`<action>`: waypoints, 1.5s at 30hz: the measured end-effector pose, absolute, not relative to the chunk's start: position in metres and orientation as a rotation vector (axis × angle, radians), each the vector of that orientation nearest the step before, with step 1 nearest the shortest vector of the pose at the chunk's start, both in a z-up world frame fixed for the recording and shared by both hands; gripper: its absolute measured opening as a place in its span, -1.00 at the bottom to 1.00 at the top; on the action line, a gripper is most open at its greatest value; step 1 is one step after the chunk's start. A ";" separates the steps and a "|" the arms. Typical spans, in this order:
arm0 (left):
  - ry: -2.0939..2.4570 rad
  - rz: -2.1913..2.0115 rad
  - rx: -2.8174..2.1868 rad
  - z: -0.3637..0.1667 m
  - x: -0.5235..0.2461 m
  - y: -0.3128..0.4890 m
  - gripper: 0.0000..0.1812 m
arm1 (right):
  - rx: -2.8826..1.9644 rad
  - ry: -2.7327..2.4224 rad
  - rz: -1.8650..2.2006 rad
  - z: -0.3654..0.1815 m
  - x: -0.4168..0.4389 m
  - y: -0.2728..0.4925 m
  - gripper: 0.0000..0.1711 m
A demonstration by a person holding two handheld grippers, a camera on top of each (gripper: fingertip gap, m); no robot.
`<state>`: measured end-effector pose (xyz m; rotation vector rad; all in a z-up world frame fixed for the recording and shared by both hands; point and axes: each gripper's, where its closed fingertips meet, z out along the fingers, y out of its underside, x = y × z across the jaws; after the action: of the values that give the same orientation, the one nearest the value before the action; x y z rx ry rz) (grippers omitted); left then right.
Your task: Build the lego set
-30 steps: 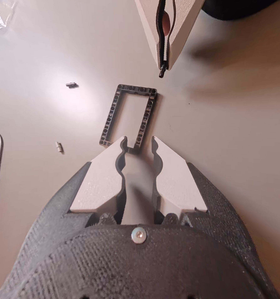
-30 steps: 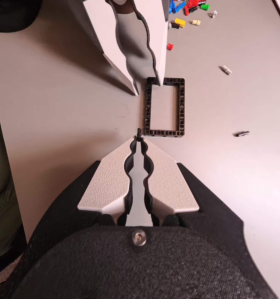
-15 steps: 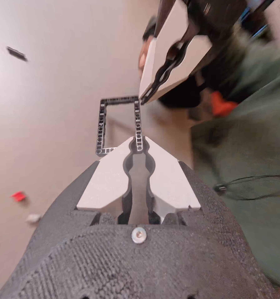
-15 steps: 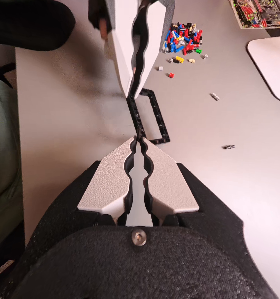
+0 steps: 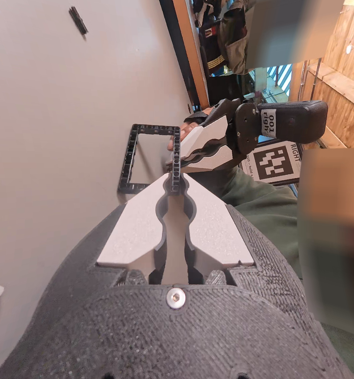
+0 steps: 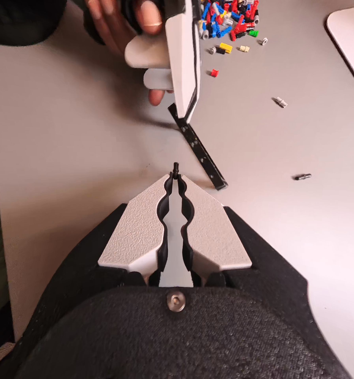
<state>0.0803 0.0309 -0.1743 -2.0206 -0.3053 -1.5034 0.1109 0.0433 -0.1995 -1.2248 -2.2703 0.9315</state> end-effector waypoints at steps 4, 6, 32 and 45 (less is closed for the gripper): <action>-0.306 -1.463 -2.013 -0.172 0.075 0.035 -0.90 | -1.233 -2.258 0.939 -0.196 0.094 0.045 -0.98; -0.288 -1.430 -2.026 -0.173 0.072 0.035 -0.83 | -1.237 -2.245 0.946 -0.193 0.086 0.046 -0.98; 0.444 -0.368 -2.201 -0.207 0.056 0.040 -0.91 | -1.232 -2.273 0.857 -0.197 0.074 0.053 -0.98; 0.747 -0.388 -2.192 -0.207 0.071 0.034 -0.82 | -1.216 -2.324 0.823 -0.198 0.090 0.046 -0.98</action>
<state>0.0708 0.0342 -0.2074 -2.1921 0.7471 -0.3876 0.0900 0.0463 -0.1984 -1.2164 -2.3243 0.8227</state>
